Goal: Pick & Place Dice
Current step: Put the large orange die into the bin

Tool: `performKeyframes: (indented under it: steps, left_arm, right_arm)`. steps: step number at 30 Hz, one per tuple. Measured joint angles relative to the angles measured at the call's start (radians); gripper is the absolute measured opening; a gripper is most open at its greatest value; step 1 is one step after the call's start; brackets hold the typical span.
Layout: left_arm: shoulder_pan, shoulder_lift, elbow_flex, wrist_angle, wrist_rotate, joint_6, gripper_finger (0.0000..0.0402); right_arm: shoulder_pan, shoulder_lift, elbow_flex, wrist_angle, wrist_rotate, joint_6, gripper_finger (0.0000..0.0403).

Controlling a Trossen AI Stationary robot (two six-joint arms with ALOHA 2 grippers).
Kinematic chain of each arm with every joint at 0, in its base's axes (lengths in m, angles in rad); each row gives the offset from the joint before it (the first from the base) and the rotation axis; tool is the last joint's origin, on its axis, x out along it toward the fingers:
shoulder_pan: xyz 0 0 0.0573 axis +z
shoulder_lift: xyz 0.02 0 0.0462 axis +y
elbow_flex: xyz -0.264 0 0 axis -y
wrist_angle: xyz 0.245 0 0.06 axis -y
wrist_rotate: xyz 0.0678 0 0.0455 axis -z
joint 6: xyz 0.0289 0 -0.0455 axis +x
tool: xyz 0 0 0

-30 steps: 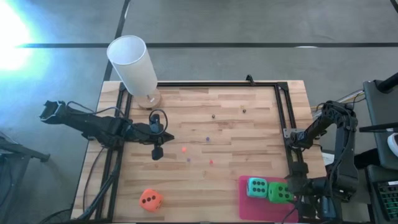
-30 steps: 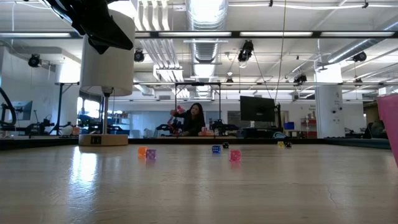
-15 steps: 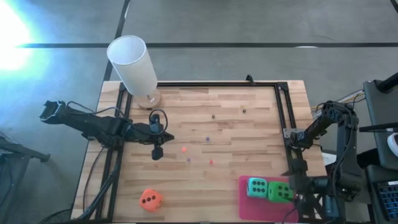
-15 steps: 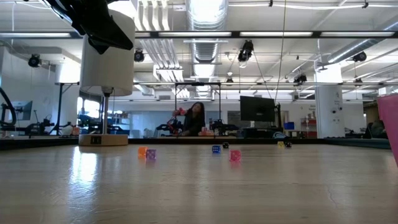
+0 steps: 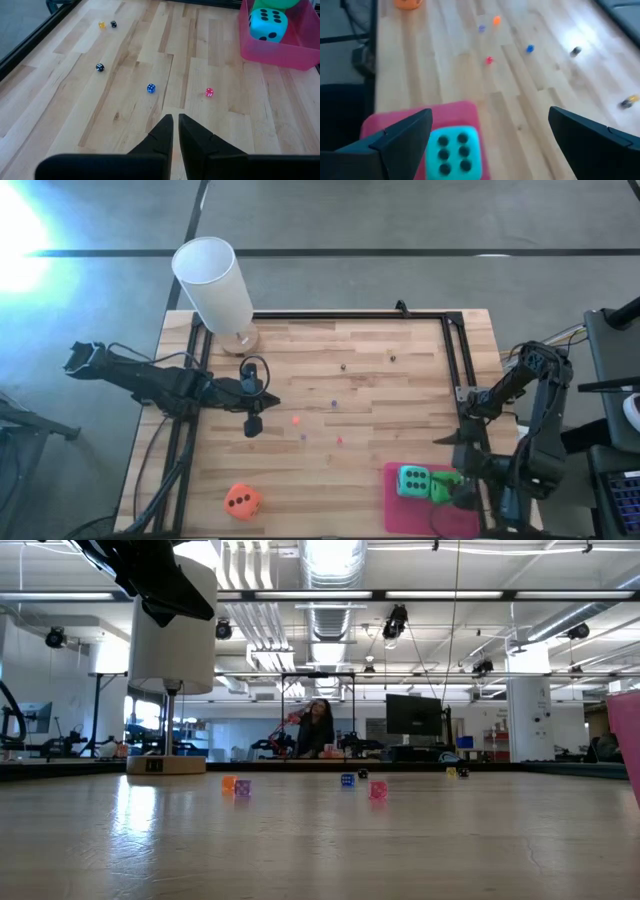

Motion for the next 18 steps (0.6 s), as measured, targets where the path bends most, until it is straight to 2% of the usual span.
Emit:
performKeyframes:
  steps: [9, 18]
  left_arm:
    - [0.0, 0.0, 0.0, 0.0, 0.0, 0.0, 0.0036]
    - [0.0, 0.0, 0.0, 0.0, 0.0, 0.0, 0.0036]
  right_arm:
    - [-0.164, 0.0, -0.002, 0.005, 0.166, -0.09, 0.0396]
    - [-0.336, 0.0, -0.002, 0.009, 0.19, -0.117, 0.0396]
